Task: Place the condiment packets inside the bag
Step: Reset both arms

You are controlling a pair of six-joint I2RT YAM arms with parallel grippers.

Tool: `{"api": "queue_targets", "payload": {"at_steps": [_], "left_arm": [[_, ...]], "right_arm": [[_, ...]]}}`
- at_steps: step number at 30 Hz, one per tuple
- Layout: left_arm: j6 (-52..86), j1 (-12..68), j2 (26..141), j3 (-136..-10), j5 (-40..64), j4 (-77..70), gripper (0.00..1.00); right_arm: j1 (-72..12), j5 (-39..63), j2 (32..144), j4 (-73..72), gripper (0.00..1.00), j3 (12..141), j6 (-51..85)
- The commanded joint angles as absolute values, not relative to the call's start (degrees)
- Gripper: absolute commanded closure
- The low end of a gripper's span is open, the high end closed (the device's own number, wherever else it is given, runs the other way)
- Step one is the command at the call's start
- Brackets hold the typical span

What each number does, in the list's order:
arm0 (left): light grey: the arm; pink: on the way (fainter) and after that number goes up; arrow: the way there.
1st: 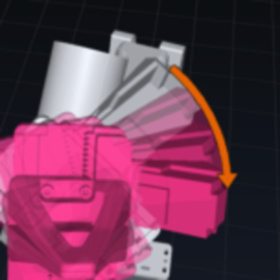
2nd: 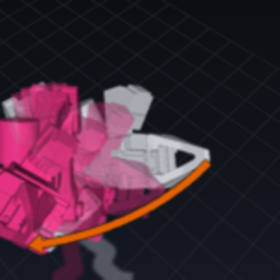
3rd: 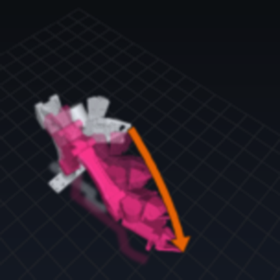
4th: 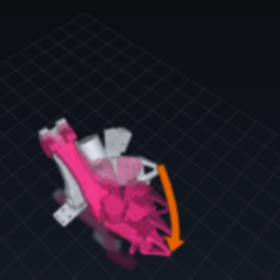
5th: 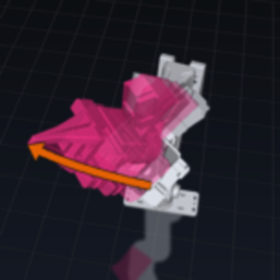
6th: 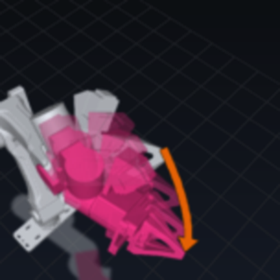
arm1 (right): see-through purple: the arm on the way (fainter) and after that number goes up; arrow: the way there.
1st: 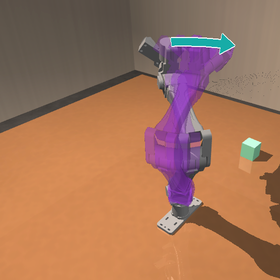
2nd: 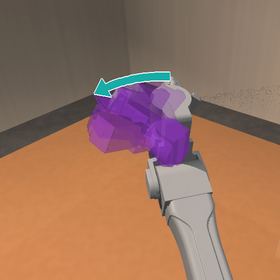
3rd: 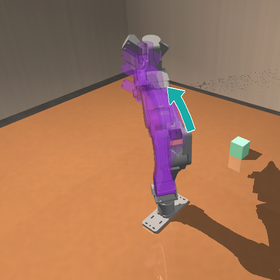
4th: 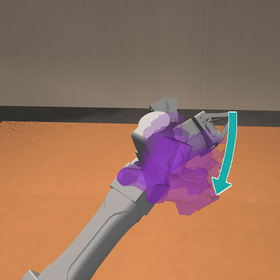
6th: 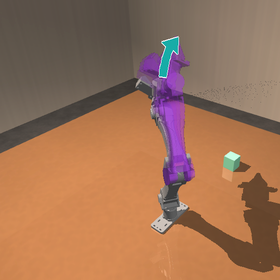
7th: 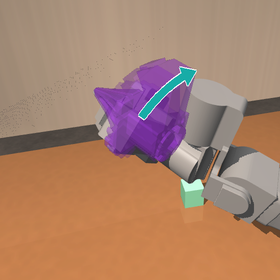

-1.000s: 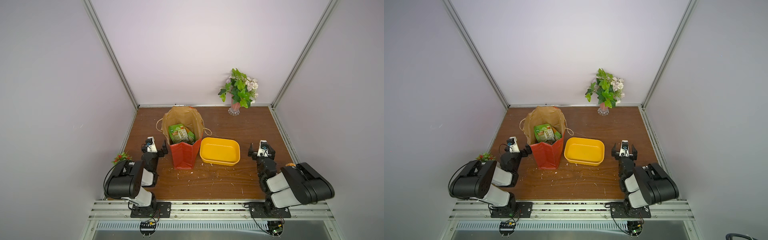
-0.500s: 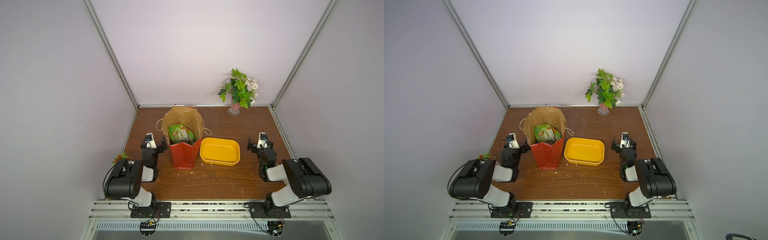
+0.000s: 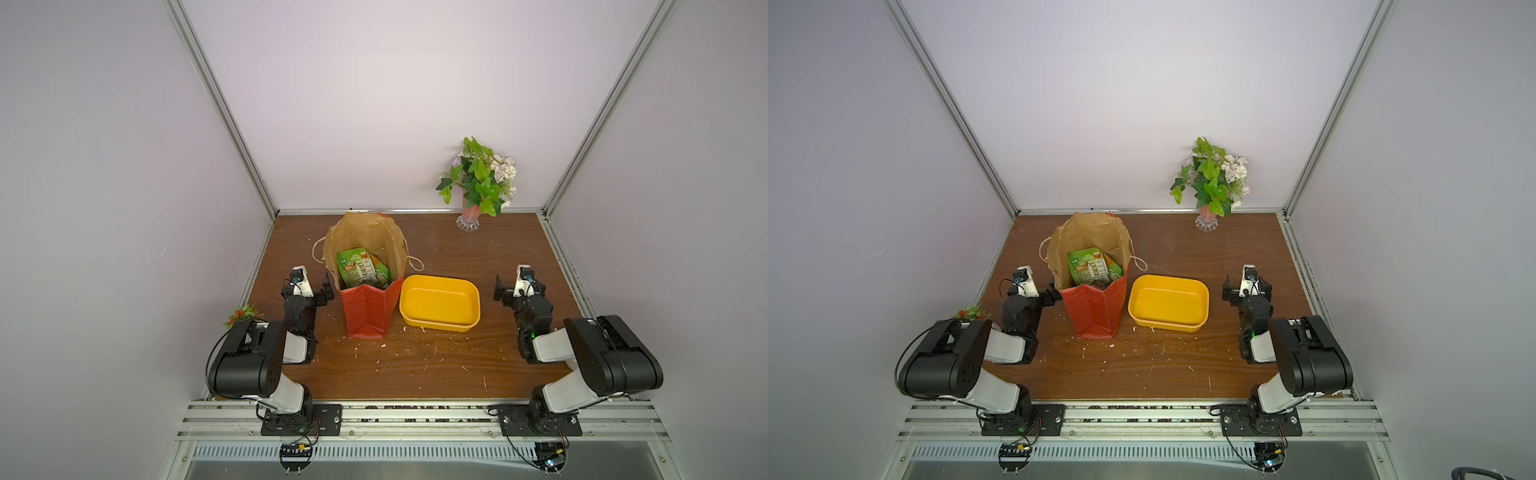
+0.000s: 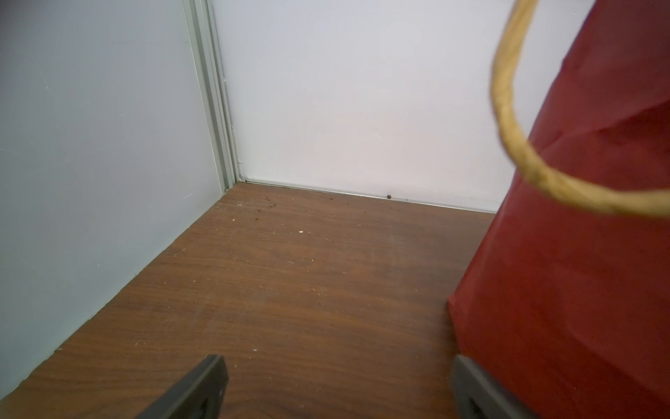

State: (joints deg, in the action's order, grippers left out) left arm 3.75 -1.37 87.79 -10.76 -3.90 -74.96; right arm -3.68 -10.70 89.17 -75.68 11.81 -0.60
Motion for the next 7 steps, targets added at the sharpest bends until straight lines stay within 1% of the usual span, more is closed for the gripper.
{"api": "queue_targets", "payload": {"at_steps": [1,7], "left_arm": [[3.1,-0.8,87.7,-11.0,-4.4,-75.1,0.01],[3.2,-0.8,87.7,-11.0,-4.4,-75.0,0.01]], "right_arm": [[-3.7,-9.9,88.2,-76.6,0.00,11.8,0.1],[-3.7,-9.9,88.2,-76.6,0.00,11.8,0.1]]}}
